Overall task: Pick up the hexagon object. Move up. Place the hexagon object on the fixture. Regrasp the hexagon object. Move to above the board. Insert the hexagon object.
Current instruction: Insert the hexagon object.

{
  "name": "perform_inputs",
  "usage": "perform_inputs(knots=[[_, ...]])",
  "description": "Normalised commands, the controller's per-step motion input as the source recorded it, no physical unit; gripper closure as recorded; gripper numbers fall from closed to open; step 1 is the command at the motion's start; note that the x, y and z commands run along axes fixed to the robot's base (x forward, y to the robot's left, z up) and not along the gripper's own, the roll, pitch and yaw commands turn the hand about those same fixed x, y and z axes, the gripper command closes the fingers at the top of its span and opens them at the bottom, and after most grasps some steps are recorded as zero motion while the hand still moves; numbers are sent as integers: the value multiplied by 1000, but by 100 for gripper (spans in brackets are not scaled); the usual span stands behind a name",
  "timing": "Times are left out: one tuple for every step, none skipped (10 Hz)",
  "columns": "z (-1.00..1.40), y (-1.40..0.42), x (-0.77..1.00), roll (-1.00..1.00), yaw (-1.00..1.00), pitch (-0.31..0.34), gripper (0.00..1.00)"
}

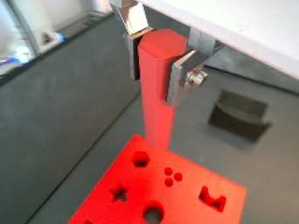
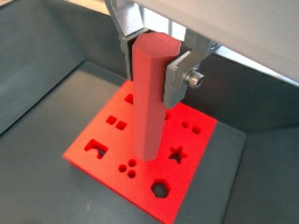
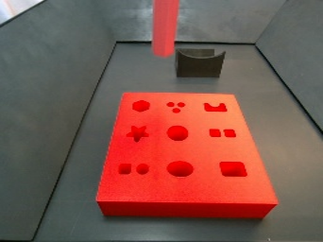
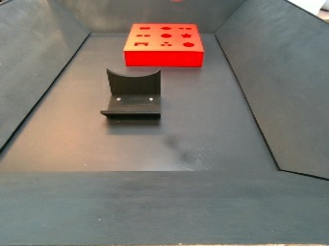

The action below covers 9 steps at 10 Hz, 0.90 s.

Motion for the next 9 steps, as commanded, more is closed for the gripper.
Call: perform_inputs(knots=[[-443, 0, 0, -296, -731, -83, 100], [-434, 14, 0, -300, -640, -90, 100], [-429, 189, -140, -336, -449, -64, 100], [-546, 503, -340, -336, -171, 0, 100], [-623, 657, -566, -279, -29, 0, 100], [-663, 663, -640, -256, -23, 0, 100], [-517, 357, -477, -350, -249, -14, 100], [-314, 29, -291, -387, -486, -139, 100], [-243, 0, -166, -400, -583, -220, 100]])
